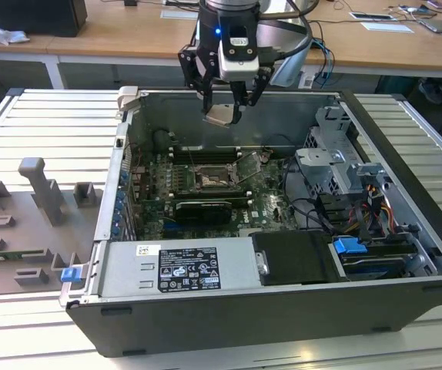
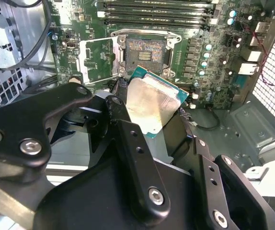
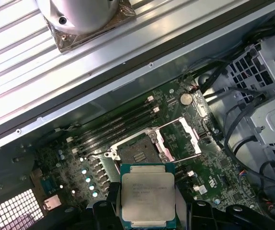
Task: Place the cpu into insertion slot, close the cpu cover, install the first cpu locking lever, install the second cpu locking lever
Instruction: 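Place the cpu into insertion slot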
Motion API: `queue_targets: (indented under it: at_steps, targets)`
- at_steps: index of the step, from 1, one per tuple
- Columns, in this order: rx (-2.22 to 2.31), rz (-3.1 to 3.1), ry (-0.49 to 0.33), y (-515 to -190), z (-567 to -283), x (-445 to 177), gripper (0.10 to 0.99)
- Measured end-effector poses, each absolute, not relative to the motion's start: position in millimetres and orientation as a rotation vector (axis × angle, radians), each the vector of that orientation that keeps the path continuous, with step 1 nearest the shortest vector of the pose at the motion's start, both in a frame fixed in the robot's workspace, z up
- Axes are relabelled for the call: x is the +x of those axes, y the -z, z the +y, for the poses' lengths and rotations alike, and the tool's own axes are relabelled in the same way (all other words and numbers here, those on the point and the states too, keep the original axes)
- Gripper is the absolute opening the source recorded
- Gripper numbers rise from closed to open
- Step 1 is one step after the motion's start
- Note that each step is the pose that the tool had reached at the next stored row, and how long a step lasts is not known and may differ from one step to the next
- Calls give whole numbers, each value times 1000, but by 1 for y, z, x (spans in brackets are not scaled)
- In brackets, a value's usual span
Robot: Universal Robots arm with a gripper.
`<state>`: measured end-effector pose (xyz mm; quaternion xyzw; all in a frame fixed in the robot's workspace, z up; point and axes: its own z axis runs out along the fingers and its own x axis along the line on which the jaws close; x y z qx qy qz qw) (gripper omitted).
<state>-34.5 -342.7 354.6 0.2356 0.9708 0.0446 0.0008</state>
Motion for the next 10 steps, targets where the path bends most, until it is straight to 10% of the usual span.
queue_targets:
  at_steps: [10]
  targets:
    - [828, 3023, -140, -354, -343, -35, 541]
